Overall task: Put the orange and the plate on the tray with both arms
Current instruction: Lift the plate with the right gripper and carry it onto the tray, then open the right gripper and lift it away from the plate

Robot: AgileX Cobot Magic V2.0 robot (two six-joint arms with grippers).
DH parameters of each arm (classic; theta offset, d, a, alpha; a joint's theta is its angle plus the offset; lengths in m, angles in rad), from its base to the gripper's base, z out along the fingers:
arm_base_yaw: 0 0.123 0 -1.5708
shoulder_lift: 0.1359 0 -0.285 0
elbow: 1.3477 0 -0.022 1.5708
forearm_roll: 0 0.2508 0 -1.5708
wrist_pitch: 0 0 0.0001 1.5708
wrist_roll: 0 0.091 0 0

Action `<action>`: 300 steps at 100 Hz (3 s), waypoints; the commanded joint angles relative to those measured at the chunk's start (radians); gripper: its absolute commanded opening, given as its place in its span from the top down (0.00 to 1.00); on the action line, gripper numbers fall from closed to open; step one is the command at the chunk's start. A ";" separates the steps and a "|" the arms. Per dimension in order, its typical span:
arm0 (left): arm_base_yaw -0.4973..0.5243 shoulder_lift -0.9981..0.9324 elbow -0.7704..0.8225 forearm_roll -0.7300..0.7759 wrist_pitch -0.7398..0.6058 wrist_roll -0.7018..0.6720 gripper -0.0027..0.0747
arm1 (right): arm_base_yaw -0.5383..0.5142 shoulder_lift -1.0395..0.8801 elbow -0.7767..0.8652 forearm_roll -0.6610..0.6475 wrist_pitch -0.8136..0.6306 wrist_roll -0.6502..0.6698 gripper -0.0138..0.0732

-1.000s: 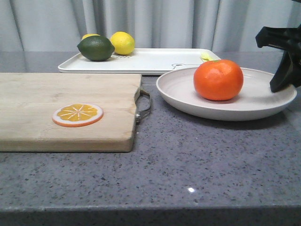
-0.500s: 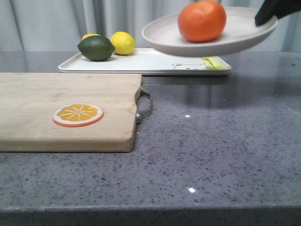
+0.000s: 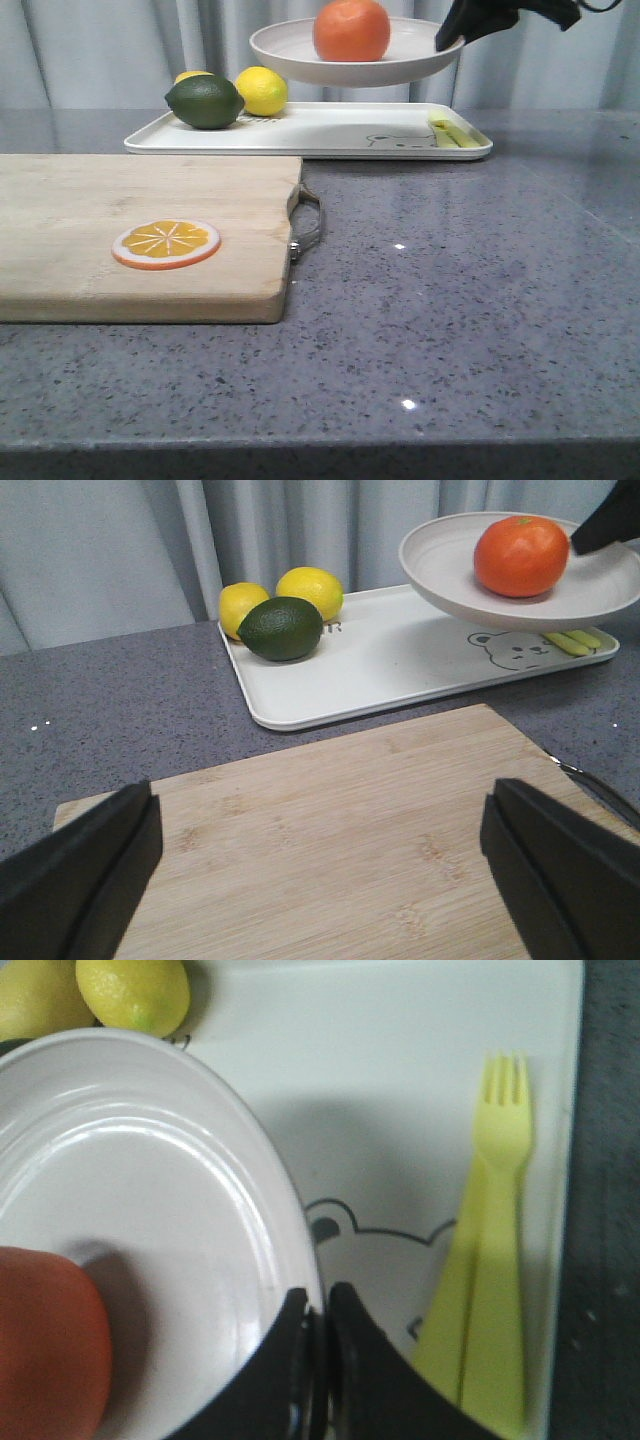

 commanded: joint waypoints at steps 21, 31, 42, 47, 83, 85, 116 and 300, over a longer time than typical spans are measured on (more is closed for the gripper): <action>0.003 0.001 -0.028 -0.017 -0.035 -0.008 0.17 | -0.003 0.160 -0.306 0.099 0.035 -0.048 0.96; 0.003 0.001 -0.028 -0.017 -0.035 -0.008 0.17 | -0.003 0.206 -0.348 0.097 0.042 -0.048 0.96; 0.003 0.001 -0.028 -0.017 -0.035 -0.008 0.17 | -0.003 0.229 -0.358 0.085 0.036 -0.048 0.96; 0.003 0.001 -0.028 -0.017 -0.035 -0.008 0.17 | -0.003 0.237 -0.358 0.078 0.032 -0.048 0.96; 0.003 0.001 -0.028 -0.017 -0.035 -0.008 0.17 | -0.003 0.278 -0.358 0.059 0.023 -0.048 0.96; 0.003 0.001 -0.028 -0.017 -0.035 -0.008 0.17 | -0.003 0.278 -0.358 0.059 0.021 -0.048 0.96; 0.003 0.001 -0.028 -0.017 -0.035 -0.008 0.17 | -0.003 0.278 -0.358 0.059 -0.011 -0.048 0.96; 0.003 0.001 -0.028 -0.020 -0.035 -0.008 0.17 | -0.003 0.081 -0.358 0.059 -0.008 -0.196 0.28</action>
